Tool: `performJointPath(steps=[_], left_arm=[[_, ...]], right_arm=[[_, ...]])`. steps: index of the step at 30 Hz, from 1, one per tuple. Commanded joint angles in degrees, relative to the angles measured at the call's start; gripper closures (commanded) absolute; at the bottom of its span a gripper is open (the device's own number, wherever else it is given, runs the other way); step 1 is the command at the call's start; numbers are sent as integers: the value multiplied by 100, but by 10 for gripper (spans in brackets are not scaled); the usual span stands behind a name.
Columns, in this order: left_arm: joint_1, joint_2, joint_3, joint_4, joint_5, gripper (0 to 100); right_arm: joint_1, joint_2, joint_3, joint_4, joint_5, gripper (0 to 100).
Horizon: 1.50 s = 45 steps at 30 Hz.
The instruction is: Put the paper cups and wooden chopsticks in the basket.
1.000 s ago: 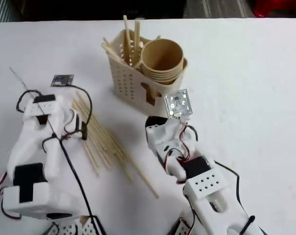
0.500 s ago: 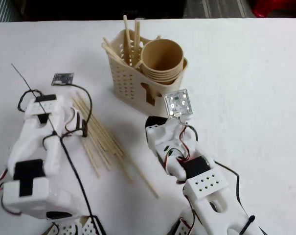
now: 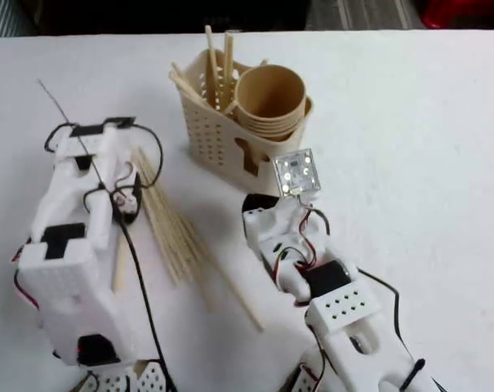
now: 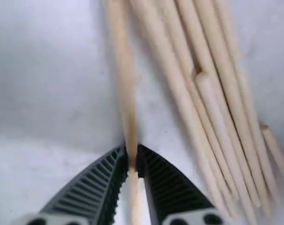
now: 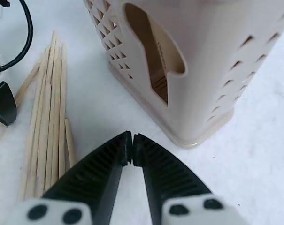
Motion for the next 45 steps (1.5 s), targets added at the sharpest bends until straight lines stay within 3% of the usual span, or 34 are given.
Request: performJointPath(steps=[1, 14, 20, 30, 37, 45], left_arm=[[-22, 119, -229, 237, -18, 978], [-22, -2105, -237, 993, -369, 978], [4, -3187, -369, 985, -369, 978], [910, -4303, -1952, 958, -325, 978], [1473, -4303, -3138, 316, 35, 978], [1974, -4286, -3411, -1266, 642, 978]], right_arm=[[40, 4, -35, -101, -62, 978], [40, 4, -35, -92, -53, 978], [40, 4, -35, -92, -53, 978], [40, 4, -35, -92, -53, 979], [4, -31, 35, -101, -53, 979], [-4, -13, 44, -110, -44, 980]])
